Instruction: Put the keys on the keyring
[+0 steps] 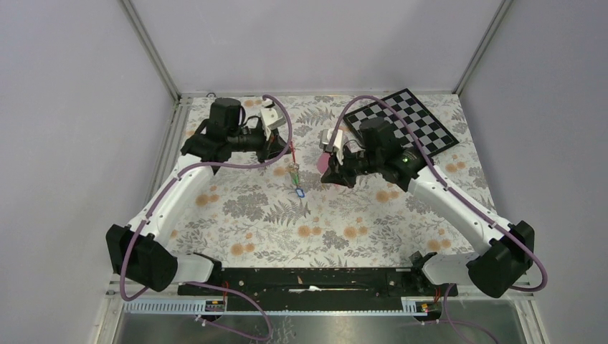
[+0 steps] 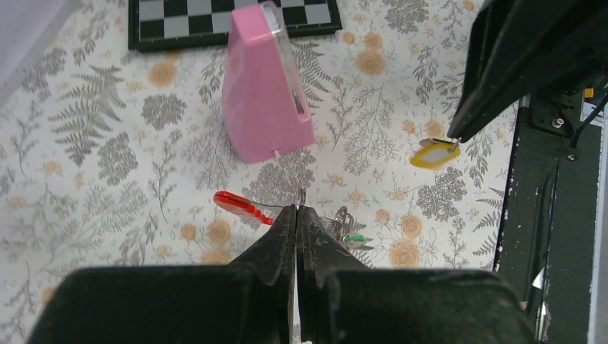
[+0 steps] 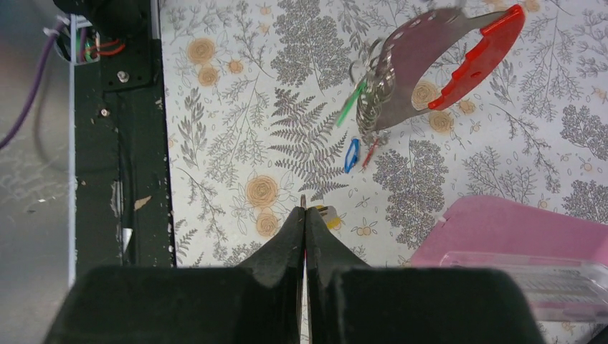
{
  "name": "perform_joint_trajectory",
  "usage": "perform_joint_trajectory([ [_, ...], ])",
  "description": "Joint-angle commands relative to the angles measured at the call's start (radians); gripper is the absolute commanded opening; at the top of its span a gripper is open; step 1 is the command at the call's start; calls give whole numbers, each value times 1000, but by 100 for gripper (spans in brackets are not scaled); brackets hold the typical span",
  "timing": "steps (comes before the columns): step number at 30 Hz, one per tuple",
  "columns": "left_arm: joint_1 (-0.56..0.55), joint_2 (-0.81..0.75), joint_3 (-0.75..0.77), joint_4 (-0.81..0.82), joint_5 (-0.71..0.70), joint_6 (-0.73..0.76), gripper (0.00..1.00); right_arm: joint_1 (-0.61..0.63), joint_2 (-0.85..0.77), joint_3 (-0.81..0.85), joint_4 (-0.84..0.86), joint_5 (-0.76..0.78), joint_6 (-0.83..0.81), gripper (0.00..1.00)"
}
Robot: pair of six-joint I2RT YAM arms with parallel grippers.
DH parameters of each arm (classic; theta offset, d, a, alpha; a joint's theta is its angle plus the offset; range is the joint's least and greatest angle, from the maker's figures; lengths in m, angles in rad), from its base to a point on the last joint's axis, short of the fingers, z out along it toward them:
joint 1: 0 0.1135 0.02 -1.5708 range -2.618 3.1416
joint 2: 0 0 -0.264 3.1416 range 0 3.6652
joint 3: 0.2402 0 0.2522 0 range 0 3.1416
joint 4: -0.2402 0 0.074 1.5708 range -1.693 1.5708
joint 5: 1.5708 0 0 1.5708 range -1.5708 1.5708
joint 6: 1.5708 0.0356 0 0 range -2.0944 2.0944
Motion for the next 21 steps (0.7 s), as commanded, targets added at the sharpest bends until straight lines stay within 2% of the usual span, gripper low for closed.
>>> perform_joint_trajectory([
  [1, -65, -53, -19, 118, 30, 40, 0, -43, -1, 103, -20, -108, 121, 0],
  [3, -92, -61, -25, 119, 10, 51, 0, -60, 9, 124, -9, -130, 173, 0],
  [11, -210, -96, -64, 175, -110, -57, 0, -78, 67, 159, 69, -168, 334, 0],
  [21, -233, -113, -88, 175, -143, -57, 0, -79, 128, 185, 99, -176, 394, 0],
])
